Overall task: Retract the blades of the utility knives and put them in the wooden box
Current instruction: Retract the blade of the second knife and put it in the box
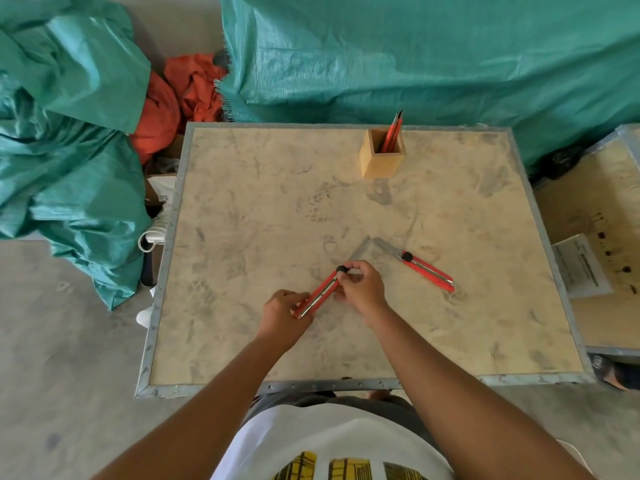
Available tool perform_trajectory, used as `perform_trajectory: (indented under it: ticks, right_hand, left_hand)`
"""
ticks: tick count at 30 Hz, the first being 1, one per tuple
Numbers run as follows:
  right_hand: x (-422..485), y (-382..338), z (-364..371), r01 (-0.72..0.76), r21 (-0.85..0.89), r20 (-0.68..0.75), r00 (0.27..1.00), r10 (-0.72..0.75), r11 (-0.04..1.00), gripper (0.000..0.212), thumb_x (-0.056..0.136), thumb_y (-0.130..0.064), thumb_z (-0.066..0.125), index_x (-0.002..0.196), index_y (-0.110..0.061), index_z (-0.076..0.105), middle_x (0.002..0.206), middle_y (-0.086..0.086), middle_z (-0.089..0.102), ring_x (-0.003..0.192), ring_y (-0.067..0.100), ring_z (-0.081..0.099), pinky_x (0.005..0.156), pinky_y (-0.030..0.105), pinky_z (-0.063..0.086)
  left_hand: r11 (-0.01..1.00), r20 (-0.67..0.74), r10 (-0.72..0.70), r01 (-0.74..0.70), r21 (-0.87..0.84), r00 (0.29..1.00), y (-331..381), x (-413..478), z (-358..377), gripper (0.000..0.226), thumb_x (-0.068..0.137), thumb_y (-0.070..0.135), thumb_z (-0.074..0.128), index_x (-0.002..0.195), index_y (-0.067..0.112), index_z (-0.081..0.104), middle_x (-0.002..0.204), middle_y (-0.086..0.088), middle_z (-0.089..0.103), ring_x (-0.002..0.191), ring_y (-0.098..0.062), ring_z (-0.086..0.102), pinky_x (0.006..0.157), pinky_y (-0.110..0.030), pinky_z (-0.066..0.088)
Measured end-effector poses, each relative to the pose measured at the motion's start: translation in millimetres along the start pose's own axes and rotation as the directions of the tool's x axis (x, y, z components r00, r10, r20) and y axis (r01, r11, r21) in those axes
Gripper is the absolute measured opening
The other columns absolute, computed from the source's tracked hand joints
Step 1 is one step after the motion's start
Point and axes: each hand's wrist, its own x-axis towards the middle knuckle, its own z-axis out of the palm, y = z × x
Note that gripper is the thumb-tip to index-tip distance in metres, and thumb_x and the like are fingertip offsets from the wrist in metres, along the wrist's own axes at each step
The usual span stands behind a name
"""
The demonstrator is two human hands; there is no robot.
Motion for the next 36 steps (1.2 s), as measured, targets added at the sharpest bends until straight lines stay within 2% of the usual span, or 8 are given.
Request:
perform_trajectory:
  ticks: [3, 10, 16, 19, 23, 28, 32, 36]
  right_hand:
    - [-5, -12, -1, 0.061, -0.006, 0.038, 0.997, -0.061, 0.998, 0.017, 0.094, -0.01, 0.07, 0.097, -0.025, 0.065, 0.107, 0.014, 0.071, 0.091, 0.029, 0.076, 0.073, 0.043, 0.067]
    - [-2, -69, -29, 0.235, -0.035, 0.147, 0.963, -0.228, 0.971, 0.017, 0.094, -0.011, 0.071, 0.111, -0.014, 0.07, 0.105, 0.011, 0.073, 0.078, 0.018, 0.077, 0.07, 0.037, 0.066]
    - [3, -139, -77, 0.392, -0.04, 0.238, 0.897, -0.372, 0.919, 0.018, 0.094, -0.01, 0.071, 0.111, -0.016, 0.072, 0.104, 0.011, 0.074, 0.078, 0.015, 0.076, 0.069, 0.031, 0.065]
    - [6, -171, -103, 0.456, -0.02, 0.263, 0.861, -0.436, 0.89, 0.023, 0.093, -0.008, 0.071, 0.116, -0.012, 0.072, 0.108, 0.012, 0.075, 0.083, 0.015, 0.077, 0.072, 0.033, 0.066]
    - [4, -206, -145, 0.556, -0.033, 0.314, 0.794, -0.52, 0.83, 0.026, 0.093, -0.003, 0.07, 0.118, -0.008, 0.072, 0.098, 0.005, 0.074, 0.075, 0.001, 0.076, 0.063, 0.019, 0.061]
    - [3, -225, -185, 0.642, -0.137, 0.454, 0.717, -0.528, 0.754, 0.026, 0.092, -0.009, 0.073, 0.117, -0.014, 0.075, 0.104, 0.005, 0.078, 0.086, 0.018, 0.079, 0.074, 0.034, 0.066]
    - [-3, -237, -209, 0.71, -0.174, 0.515, 0.656, -0.551, 0.682, 0.026, 0.091, -0.012, 0.075, 0.116, -0.015, 0.077, 0.107, 0.006, 0.079, 0.085, 0.015, 0.079, 0.069, 0.024, 0.063]
    - [-7, -248, -226, 0.764, -0.215, 0.562, 0.606, -0.563, 0.608, 0.026, 0.088, -0.012, 0.078, 0.113, -0.014, 0.078, 0.108, 0.006, 0.079, 0.091, 0.019, 0.078, 0.077, 0.031, 0.065]
  left_hand:
    - [0.996, -0.028, -0.01, 0.008, -0.09, 1.0, 6, -10, -4, 0.044, 0.078, 0.021, 0.08, 0.121, 0.017, 0.071, 0.107, -0.003, 0.066, 0.087, -0.01, 0.063, 0.071, -0.013, 0.049]
    - [0.965, -0.016, 0.008, -0.012, -0.262, 1.0, 45, -10, -24, 0.038, 0.088, 0.022, 0.072, 0.125, 0.028, 0.067, 0.112, 0.008, 0.071, 0.087, -0.004, 0.067, 0.076, -0.019, 0.056]
    - [0.891, 0.054, 0.116, -0.08, -0.448, 0.992, 108, -2, -37, 0.047, 0.09, -0.001, 0.065, 0.131, 0.023, 0.063, 0.109, 0.002, 0.074, 0.083, -0.008, 0.069, 0.078, -0.03, 0.063]
    - [0.853, -0.003, 0.149, -0.131, -0.506, 0.989, 143, 5, -33, 0.047, 0.09, -0.006, 0.063, 0.129, 0.019, 0.064, 0.11, -0.002, 0.073, 0.093, -0.019, 0.069, 0.078, -0.033, 0.063]
    - [0.826, -0.096, 0.181, -0.204, -0.526, 0.979, 189, 12, -22, 0.045, 0.092, -0.01, 0.057, 0.13, 0.014, 0.063, 0.113, -0.007, 0.069, 0.095, -0.022, 0.067, 0.078, -0.031, 0.063]
    - [0.773, -0.195, 0.198, -0.276, -0.572, 0.961, 243, 17, -9, 0.043, 0.094, -0.011, 0.054, 0.131, 0.009, 0.061, 0.115, -0.008, 0.068, 0.099, -0.024, 0.07, 0.079, -0.035, 0.063]
    - [0.726, -0.253, 0.228, -0.337, -0.6, 0.94, 276, 22, -6, 0.047, 0.094, -0.01, 0.053, 0.12, 0.026, 0.066, 0.112, -0.008, 0.071, 0.095, -0.015, 0.071, 0.081, -0.038, 0.062]
    - [0.728, -0.273, 0.235, -0.355, -0.587, 0.933, 293, 20, -5, 0.05, 0.093, -0.009, 0.056, 0.103, 0.038, 0.071, 0.111, -0.013, 0.071, 0.101, -0.025, 0.071, 0.081, -0.039, 0.062]
